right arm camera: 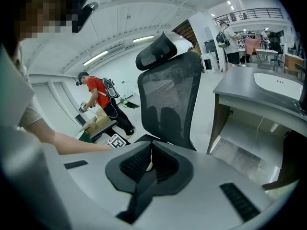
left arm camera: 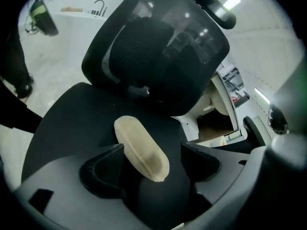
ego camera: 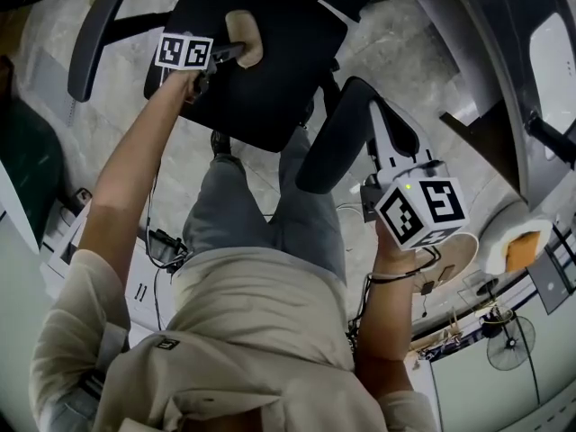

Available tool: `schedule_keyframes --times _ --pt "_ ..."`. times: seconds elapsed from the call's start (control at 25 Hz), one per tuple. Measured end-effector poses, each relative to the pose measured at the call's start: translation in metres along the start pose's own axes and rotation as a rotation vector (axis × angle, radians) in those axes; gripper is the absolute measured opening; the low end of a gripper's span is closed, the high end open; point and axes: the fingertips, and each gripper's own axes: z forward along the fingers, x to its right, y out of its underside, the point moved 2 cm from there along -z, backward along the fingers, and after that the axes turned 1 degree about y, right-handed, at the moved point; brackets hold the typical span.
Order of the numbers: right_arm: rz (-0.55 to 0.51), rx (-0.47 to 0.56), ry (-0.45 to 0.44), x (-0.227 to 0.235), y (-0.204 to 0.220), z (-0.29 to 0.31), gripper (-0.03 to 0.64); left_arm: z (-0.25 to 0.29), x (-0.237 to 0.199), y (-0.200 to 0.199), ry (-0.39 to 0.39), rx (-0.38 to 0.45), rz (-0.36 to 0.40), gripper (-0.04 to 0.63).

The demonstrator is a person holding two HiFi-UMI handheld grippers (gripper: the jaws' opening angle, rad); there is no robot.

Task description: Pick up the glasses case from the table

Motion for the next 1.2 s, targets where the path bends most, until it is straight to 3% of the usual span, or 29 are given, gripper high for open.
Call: schedule_keyframes --times 0.16,0.6,0.96,1.2 --pt "0.008 -0.009 0.011 0.008 0.004 0.004 0.025 0.016 -0.014 0.006 -0.024 0.01 -0.104 0.371" --pt "0.037 -0.027 0.032 0.027 0.016 0.006 0.025 0.056 -0.032 0.011 -0.093 0.015 -0.292 0.371" --pt "0.046 -0.04 0.047 0.043 0.025 0.003 0.025 0.078 -0.04 0.024 -0.125 0.037 -0.424 0.37" --pt "0.054 -0.05 0.056 0.046 0.031 0.001 0.025 0.082 -0.044 0.024 -0.147 0.072 -0.452 0.37"
